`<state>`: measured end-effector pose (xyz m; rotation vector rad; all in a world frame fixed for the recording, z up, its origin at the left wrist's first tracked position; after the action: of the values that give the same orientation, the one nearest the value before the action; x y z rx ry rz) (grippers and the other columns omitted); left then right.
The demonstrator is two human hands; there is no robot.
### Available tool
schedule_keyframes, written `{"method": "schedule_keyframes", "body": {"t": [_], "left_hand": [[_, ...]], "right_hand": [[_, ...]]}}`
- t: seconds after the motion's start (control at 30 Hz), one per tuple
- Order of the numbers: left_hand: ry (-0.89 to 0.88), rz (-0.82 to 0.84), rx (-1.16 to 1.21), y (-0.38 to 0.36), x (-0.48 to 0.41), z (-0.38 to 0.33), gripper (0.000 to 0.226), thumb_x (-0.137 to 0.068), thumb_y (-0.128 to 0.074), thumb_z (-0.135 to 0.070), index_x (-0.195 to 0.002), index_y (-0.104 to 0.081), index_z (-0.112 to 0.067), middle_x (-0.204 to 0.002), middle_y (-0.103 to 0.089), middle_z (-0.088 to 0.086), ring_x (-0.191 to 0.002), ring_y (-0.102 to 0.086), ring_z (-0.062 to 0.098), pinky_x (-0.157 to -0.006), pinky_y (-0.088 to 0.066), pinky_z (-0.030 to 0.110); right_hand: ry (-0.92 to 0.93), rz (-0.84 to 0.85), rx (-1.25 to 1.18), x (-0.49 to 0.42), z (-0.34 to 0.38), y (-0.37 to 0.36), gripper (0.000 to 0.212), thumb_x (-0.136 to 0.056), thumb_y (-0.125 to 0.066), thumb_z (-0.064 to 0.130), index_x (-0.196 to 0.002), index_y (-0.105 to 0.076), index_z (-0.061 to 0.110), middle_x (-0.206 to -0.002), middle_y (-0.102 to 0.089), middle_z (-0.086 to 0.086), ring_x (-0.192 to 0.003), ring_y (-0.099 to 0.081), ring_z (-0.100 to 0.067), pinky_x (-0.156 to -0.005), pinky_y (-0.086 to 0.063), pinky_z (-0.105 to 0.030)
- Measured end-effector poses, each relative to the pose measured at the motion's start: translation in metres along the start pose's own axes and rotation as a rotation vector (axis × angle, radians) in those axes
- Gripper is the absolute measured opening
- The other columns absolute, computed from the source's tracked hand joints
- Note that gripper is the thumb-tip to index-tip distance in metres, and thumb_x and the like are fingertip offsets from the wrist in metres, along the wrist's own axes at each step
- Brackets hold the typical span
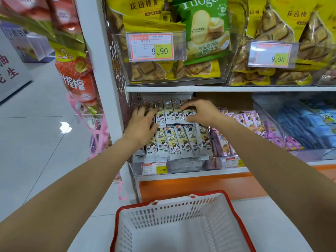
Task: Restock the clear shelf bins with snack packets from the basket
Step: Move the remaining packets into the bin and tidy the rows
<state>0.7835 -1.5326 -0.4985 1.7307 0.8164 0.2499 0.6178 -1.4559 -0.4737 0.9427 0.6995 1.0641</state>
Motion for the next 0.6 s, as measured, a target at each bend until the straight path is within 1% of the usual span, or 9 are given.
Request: {"method": "schedule_keyframes", "body": {"t": [0.07, 0.1, 0.17, 0.23, 0.3, 0.4, 0.47, 0.53, 0.6], "left_hand": [[-0.008, 0.008, -0.005, -0.001, -0.002, 0.000, 0.055, -0.102, -0.047, -0.030, -0.153, -0.029, -0.019, -0.143, -0.035, 0.017, -0.135, -0.024, 0.033, -0.113, -0.020, 0.039], [-0.004, 0.009, -0.011, -0.001, -0.002, 0.000, 0.055, -0.102, -0.046, -0.030, -0.153, -0.029, -0.019, -0.143, -0.035, 0.016, -0.136, -0.023, 0.033, -0.114, -0.021, 0.040], [-0.002, 0.006, -0.055, 0.000, -0.002, -0.002, 0.054, -0.102, -0.043, -0.035, -0.152, -0.030, -0.020, -0.144, -0.034, 0.015, -0.137, -0.021, 0.032, -0.116, -0.018, 0.045], [-0.016, 0.027, -0.120, 0.000, -0.001, -0.008, 0.058, -0.101, -0.040, -0.046, -0.153, -0.026, -0.026, -0.152, -0.027, 0.012, -0.143, -0.014, 0.031, -0.118, -0.009, 0.054], [-0.043, 0.073, -0.183, -0.004, -0.002, -0.016, 0.063, -0.099, -0.037, -0.054, -0.155, -0.016, -0.036, -0.160, -0.016, 0.006, -0.148, -0.007, 0.029, -0.117, -0.004, 0.059], [-0.051, 0.154, -0.233, -0.014, -0.007, -0.023, 0.062, -0.101, -0.035, -0.053, -0.155, -0.007, -0.041, -0.162, -0.015, 0.002, -0.149, -0.007, 0.028, -0.116, -0.006, 0.062], [-0.029, 0.177, -0.216, -0.018, -0.012, -0.023, 0.059, -0.101, -0.037, -0.050, -0.154, -0.011, -0.042, -0.162, -0.018, 0.000, -0.149, -0.010, 0.029, -0.115, -0.007, 0.062], [-0.030, 0.157, -0.198, -0.018, -0.015, -0.023, 0.057, -0.101, -0.040, -0.048, -0.153, -0.017, -0.041, -0.162, -0.020, -0.001, -0.149, -0.010, 0.029, -0.115, -0.007, 0.063], [-0.039, 0.135, -0.190, -0.017, -0.015, -0.024, 0.056, -0.101, -0.041, -0.047, -0.153, -0.020, -0.039, -0.161, -0.022, 0.000, -0.149, -0.010, 0.028, -0.115, -0.004, 0.062]], "right_hand": [[-0.014, 0.005, -0.009, 0.000, -0.001, 0.000, 0.038, -0.084, -0.075, 0.019, -0.119, -0.066, 0.030, -0.141, -0.054, 0.000, -0.094, -0.067, -0.024, -0.079, -0.053, -0.031], [-0.017, 0.006, -0.016, 0.001, -0.001, 0.000, 0.038, -0.084, -0.074, 0.019, -0.120, -0.066, 0.029, -0.141, -0.054, 0.000, -0.101, -0.066, -0.025, -0.084, -0.051, -0.031], [-0.014, 0.000, -0.047, 0.003, -0.001, 0.002, 0.040, -0.085, -0.074, 0.022, -0.124, -0.065, 0.026, -0.141, -0.054, 0.001, -0.120, -0.056, -0.023, -0.097, -0.041, -0.029], [-0.006, -0.009, -0.064, 0.007, 0.001, 0.004, 0.044, -0.085, -0.074, 0.025, -0.128, -0.063, 0.026, -0.141, -0.054, 0.000, -0.129, -0.048, -0.022, -0.101, -0.035, -0.030], [-0.008, -0.001, -0.068, 0.011, 0.003, 0.003, 0.047, -0.085, -0.074, 0.027, -0.131, -0.061, 0.026, -0.143, -0.052, 0.000, -0.132, -0.045, -0.021, -0.105, -0.034, -0.032], [-0.007, 0.026, -0.057, 0.013, 0.003, -0.002, 0.048, -0.085, -0.074, 0.027, -0.131, -0.060, 0.028, -0.143, -0.051, 0.001, -0.133, -0.044, -0.020, -0.110, -0.035, -0.036], [-0.001, 0.010, -0.045, 0.013, 0.002, -0.004, 0.046, -0.085, -0.074, 0.021, -0.129, -0.061, 0.027, -0.140, -0.054, 0.001, -0.132, -0.046, -0.019, -0.109, -0.036, -0.035], [0.007, -0.024, -0.060, 0.014, 0.001, -0.003, 0.043, -0.085, -0.073, 0.017, -0.126, -0.064, 0.026, -0.137, -0.057, 0.002, -0.129, -0.048, -0.018, -0.109, -0.038, -0.035], [0.020, -0.055, -0.076, 0.018, 0.003, 0.000, 0.040, -0.087, -0.072, 0.019, -0.126, -0.064, 0.025, -0.135, -0.058, 0.002, -0.126, -0.050, -0.017, -0.105, -0.039, -0.033]]}}
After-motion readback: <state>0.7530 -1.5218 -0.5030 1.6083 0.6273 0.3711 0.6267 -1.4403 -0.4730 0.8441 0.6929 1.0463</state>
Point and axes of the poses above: each hand's wrist, its own x-axis away from the middle knuckle, its own y-axis out of the back of the hand, z = x × y, the point moved 10 cm from there along -x, towards the middle knuckle
